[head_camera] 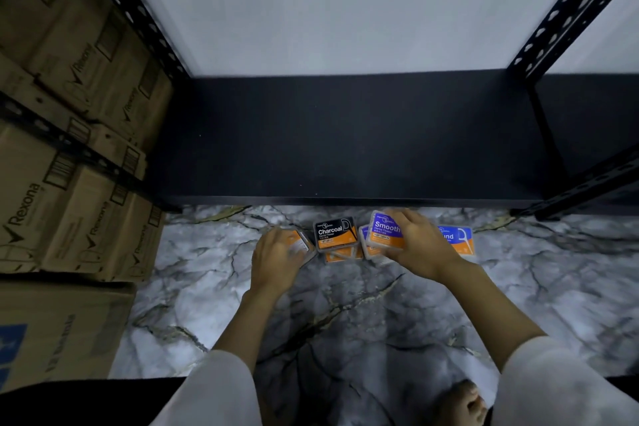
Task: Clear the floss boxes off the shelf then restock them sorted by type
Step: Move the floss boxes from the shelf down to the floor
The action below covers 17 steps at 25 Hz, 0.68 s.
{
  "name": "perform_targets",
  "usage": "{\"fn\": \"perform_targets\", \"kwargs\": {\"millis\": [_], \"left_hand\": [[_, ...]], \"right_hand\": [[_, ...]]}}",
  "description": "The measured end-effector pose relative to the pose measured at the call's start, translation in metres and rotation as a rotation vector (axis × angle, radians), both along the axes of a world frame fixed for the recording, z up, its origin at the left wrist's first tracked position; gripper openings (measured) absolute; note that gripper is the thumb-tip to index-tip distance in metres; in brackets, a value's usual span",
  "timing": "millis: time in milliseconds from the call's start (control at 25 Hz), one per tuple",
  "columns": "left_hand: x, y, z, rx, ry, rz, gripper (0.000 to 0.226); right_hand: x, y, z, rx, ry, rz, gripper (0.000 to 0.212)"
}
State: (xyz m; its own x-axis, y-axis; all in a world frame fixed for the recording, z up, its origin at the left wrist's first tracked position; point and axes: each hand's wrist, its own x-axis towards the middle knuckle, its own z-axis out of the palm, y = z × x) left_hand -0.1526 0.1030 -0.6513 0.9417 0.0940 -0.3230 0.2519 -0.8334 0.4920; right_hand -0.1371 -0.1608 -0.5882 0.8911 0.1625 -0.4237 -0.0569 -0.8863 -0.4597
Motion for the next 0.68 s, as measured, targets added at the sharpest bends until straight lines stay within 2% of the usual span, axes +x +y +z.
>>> {"fn": "perform_targets", "kwargs": {"millis": [120,360,680], "left_hand": [[0.008,-0.007,0.040,-0.094,0.081,0.009,0.025],[0.013,-0.035,0.160,0.018,0.093,-0.208,0.028],[0.005,-0.098,0.371,0.135,-0.213,-0.443,0.028]], "right_hand": [[0.003,0.001,0.029,-0.002,-0.025,0.010,0.064],[-0.001,-0.004,0.130,-0.031,-0.069,0.006,0.041],[-0.037,-0.038,0.314,-0.108,-0.313,0.000,0.037]]}}
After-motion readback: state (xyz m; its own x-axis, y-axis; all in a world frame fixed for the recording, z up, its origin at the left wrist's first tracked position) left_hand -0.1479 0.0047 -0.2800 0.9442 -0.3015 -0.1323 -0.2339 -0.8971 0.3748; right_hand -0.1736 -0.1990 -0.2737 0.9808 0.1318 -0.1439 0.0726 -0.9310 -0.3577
